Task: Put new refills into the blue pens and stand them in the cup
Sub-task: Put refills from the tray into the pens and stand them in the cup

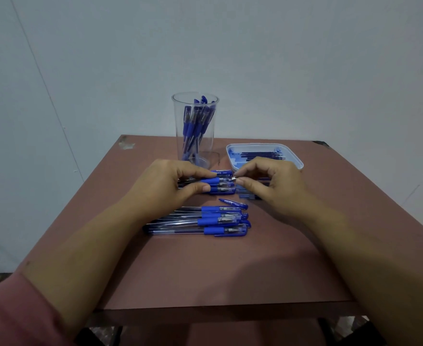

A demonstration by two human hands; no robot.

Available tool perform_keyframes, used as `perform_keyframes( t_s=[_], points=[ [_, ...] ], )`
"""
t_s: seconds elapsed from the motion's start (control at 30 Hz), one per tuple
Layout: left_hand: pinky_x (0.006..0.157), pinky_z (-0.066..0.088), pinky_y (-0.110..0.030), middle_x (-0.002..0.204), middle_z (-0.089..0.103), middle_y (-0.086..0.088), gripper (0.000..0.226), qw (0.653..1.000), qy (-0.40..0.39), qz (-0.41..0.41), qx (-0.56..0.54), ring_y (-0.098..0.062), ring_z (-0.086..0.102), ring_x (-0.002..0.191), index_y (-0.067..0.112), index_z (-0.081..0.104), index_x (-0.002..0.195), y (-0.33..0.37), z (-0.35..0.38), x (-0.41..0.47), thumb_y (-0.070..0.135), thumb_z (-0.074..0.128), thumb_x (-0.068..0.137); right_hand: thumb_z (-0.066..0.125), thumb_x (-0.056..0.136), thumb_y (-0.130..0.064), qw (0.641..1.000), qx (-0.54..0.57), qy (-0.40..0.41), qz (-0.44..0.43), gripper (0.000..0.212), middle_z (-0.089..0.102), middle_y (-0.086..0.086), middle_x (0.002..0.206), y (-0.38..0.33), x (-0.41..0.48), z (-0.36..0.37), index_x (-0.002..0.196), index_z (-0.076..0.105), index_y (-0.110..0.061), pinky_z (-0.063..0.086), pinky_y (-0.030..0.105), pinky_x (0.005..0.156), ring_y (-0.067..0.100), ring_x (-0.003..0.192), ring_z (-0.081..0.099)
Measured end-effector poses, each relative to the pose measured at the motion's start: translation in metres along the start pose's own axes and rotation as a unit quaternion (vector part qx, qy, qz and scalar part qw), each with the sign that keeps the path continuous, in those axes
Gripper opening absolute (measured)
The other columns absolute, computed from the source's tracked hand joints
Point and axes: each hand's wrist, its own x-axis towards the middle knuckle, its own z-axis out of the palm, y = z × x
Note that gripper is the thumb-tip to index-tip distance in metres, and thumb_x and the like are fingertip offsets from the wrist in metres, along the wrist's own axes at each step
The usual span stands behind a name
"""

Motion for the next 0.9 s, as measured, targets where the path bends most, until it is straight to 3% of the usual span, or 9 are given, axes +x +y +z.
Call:
perform_keyframes(
  t_s=[0.2,0.33,0.47,0.63,0.8,0.9],
  points=[
    [0.080,0.048,-0.013,0.097,0.072,0.020,0.028,1.000,0.008,0.013,0.004,0.006,0.065,0.089,0.040,0.070,0.109,0.000,0.001,-0.001,0.030,0.074,0.083,0.077,0.081,-0.017,0.999,-0.030,0.006,-0.010,0.019,0.069,-0.018,0.084,0.001,0.000,0.009,0.094,0.069,-0.029,0.054,0.021,0.078,0.002,0.084,0.066],
    [0.078,0.048,-0.011,0.096,0.071,0.021,0.032,1.000,0.014,0.021,0.009,0.006,0.064,0.089,0.047,0.065,0.108,0.001,0.002,-0.001,0.031,0.074,0.082,0.070,0.087,-0.025,0.997,-0.059,0.001,-0.040,0.011,0.067,-0.019,0.085,0.002,0.001,0.014,0.097,0.070,-0.029,0.049,0.013,0.074,-0.002,0.084,0.063],
    [0.079,0.052,-0.018,0.094,0.070,0.024,0.030,1.000,0.017,0.020,0.009,0.006,0.065,0.088,0.044,0.068,0.109,0.000,0.002,-0.001,0.032,0.074,0.082,0.069,0.088,-0.031,0.994,-0.088,-0.003,-0.061,0.032,0.068,-0.014,0.097,0.003,0.001,0.013,0.118,0.067,-0.023,0.045,0.007,0.079,-0.007,0.089,0.061],
    [0.080,0.056,-0.027,0.095,0.072,0.020,0.035,0.999,0.020,0.026,0.007,0.003,0.066,0.088,0.049,0.063,0.110,0.002,0.002,-0.002,0.031,0.074,0.082,0.070,0.088,-0.020,0.985,-0.139,0.011,-0.105,0.014,0.065,-0.011,0.089,0.007,0.002,0.014,0.102,0.069,-0.019,0.040,0.005,0.074,-0.001,0.084,0.058],
    [0.079,0.056,-0.031,0.097,0.073,0.017,0.031,0.999,0.023,0.022,0.009,0.002,0.066,0.088,0.044,0.068,0.111,-0.001,0.003,-0.002,0.032,0.074,0.082,0.068,0.089,-0.030,0.985,-0.141,0.017,-0.097,0.034,0.068,-0.011,0.096,0.010,0.002,0.014,0.122,0.065,-0.024,0.045,0.010,0.078,0.000,0.086,0.059],
    [0.079,0.055,-0.027,0.096,0.073,0.018,0.035,0.999,0.027,0.024,0.008,0.003,0.066,0.088,0.049,0.064,0.110,0.001,0.002,-0.002,0.031,0.075,0.082,0.072,0.086,-0.019,0.981,-0.150,0.034,-0.116,0.019,0.062,-0.015,0.089,0.009,0.002,0.015,0.105,0.069,-0.019,0.041,0.006,0.076,-0.002,0.084,0.057]
  ],
)
